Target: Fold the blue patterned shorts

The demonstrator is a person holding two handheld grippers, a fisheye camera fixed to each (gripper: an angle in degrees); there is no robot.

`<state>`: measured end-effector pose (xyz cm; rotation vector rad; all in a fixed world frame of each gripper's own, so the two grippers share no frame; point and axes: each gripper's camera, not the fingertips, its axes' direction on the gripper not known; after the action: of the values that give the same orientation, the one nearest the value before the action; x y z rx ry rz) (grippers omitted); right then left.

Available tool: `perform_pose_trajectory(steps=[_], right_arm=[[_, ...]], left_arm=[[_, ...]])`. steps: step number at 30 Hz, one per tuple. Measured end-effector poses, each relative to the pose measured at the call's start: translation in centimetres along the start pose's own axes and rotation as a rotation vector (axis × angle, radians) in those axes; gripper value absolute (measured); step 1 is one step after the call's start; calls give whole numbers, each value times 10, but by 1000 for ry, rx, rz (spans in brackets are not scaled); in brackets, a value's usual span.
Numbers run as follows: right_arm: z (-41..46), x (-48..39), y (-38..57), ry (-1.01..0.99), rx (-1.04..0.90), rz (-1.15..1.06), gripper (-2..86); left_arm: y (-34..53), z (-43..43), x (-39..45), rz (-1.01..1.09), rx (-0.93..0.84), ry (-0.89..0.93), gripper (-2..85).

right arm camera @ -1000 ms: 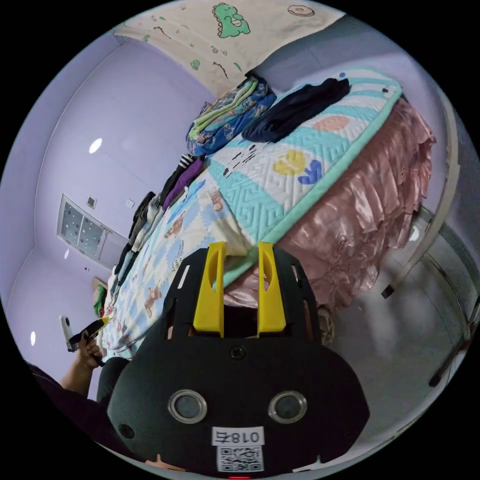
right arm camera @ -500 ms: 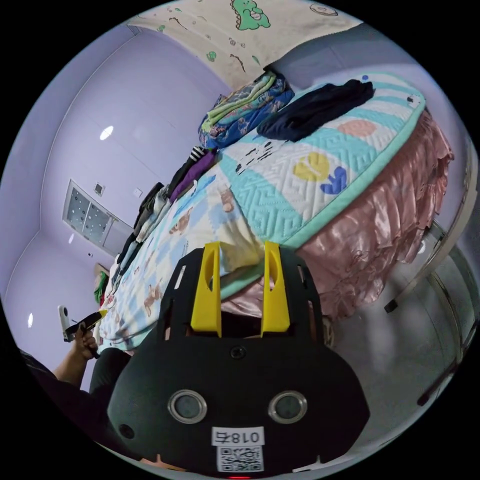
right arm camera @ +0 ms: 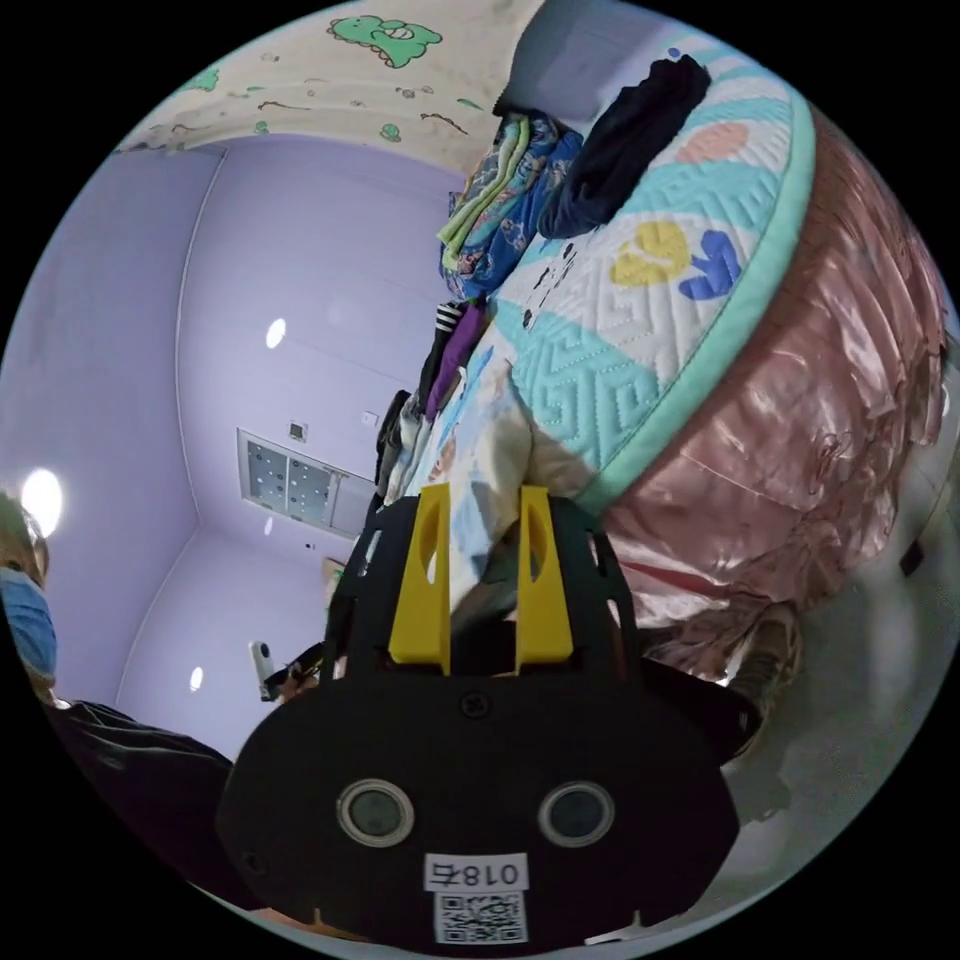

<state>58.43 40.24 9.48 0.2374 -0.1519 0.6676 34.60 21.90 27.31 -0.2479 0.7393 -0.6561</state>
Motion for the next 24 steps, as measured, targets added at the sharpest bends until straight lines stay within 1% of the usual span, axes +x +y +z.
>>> perform_pose_trajectory(steps=[2,4,6,10,11,15,18,20,22,23,24], right_arm=[[3,-5,-1,18,-28,49,30],[7,-11,0,38,-46,96,19],[12,-23,4,68,-45,91,13],[26,-46,15,60,20,81,7],[33,-48,18,67,32,98,6],[56,-63,30,5,72,121,5],[83,-100,37,-1,48,24,4],[117,-141,45,-9,-14,-93,5],[151,-178,55,-11,-90,-204,5],[178,-206,65,-14,-149,-288,6],[193,-221,71,-18,-181,-333,6]], left_arm=[[0,2,-1,1,6,9,-10],[0,5,3,20,6,6,-10],[0,9,8,43,15,27,-10],[5,33,27,107,45,160,-10],[7,40,30,119,37,167,-10],[24,91,36,124,-74,157,-10],[38,119,23,75,-195,99,-10],[45,114,7,36,-159,160,-10],[55,80,-28,-39,-6,218,-10],[58,68,-38,-59,41,224,-10],[64,44,-63,-108,131,227,-10]])
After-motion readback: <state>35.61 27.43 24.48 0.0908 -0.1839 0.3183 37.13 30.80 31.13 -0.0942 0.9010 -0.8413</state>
